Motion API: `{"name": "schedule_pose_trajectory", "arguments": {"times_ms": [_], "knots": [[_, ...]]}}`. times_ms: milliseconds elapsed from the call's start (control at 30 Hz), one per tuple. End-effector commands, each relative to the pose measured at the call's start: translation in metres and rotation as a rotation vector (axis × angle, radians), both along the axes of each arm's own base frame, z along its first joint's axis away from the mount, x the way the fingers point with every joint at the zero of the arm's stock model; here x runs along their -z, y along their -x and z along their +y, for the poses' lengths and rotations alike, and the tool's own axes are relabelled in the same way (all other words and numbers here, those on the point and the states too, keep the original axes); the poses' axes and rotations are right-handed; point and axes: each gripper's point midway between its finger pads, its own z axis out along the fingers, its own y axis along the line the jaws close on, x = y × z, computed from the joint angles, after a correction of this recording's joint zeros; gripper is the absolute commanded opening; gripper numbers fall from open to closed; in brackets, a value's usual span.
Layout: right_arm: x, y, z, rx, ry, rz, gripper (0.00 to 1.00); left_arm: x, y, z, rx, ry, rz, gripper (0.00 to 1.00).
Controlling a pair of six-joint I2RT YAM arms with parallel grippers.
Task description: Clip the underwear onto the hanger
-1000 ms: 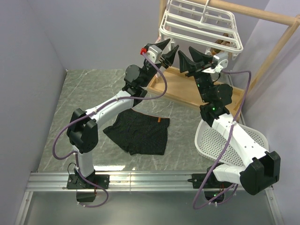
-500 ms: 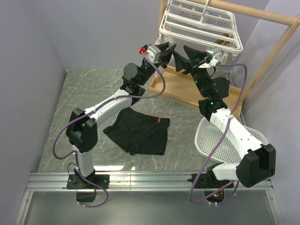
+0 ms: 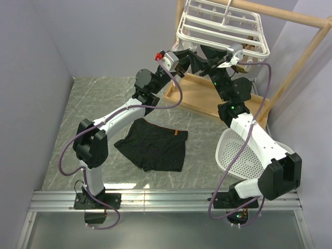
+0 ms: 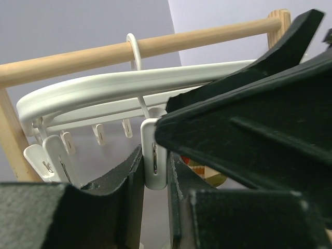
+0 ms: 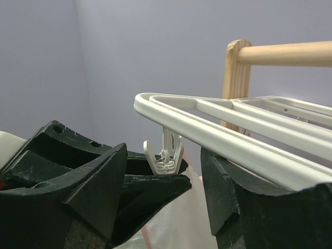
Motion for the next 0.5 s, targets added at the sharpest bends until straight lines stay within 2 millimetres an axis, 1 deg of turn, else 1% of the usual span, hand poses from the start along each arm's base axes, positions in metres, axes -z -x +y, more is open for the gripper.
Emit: {"name": "schedule_pose_trajectory", "arguments": {"times_ms": [0,233,367,467], "knots": [[-0.0220,0.0010,-0.0017,-0.005,-0.027,-0.045,0.66,-0.0123,0.0066,-0.0014,0.025,-0.003,-0.047,0.17],[-0.0201,-0.0041,0.0014,-0.010,-0.030,-0.032,0.59,-0.0108,0.0065,-0.0033,0.024,-0.015,-0.063,0.16],[-0.0185,-0.0053,0.0010,-0.005,-0.030,-0.026,0.50,-0.0092,0.0055,-0.0039,0.021,-0.019,-0.064,0.16],[-0.0156,-0.0071,0.0009,-0.005,-0.027,-0.006,0.51,-0.0086,0.0056,-0.0040,0.021,-0.019,-0.069,0.16]]}}
